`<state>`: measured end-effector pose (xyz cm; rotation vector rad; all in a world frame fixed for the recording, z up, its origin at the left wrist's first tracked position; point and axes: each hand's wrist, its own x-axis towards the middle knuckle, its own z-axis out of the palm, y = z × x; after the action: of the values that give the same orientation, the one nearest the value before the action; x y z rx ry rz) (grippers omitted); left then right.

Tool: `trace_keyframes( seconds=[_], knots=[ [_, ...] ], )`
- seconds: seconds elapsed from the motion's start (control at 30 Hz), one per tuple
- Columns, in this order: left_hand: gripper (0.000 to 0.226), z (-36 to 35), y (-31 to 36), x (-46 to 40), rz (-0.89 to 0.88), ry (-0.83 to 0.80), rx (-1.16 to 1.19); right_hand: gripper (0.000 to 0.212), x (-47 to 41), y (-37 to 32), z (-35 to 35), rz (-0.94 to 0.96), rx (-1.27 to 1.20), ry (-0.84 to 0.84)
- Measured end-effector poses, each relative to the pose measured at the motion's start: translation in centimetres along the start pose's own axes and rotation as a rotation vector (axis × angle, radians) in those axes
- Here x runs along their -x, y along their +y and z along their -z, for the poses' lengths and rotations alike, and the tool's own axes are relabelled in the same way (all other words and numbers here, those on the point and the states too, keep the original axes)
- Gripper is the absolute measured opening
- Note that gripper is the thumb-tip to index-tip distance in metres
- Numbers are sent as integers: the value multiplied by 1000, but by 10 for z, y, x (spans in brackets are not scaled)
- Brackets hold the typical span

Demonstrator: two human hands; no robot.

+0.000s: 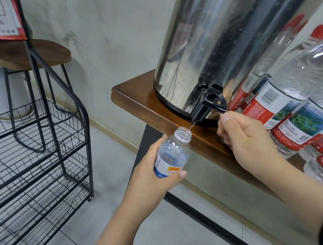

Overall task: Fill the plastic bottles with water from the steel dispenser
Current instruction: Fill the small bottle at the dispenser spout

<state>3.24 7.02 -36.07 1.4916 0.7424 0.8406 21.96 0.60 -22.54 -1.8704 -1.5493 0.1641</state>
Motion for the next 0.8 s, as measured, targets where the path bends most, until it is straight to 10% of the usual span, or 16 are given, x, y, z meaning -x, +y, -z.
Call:
trace_keyframes(
  seconds=[0.8],
  knots=[
    [73,0,-1,1,17,39,-11,45,1,-2,-2,-39,-88,-8]
  ],
)
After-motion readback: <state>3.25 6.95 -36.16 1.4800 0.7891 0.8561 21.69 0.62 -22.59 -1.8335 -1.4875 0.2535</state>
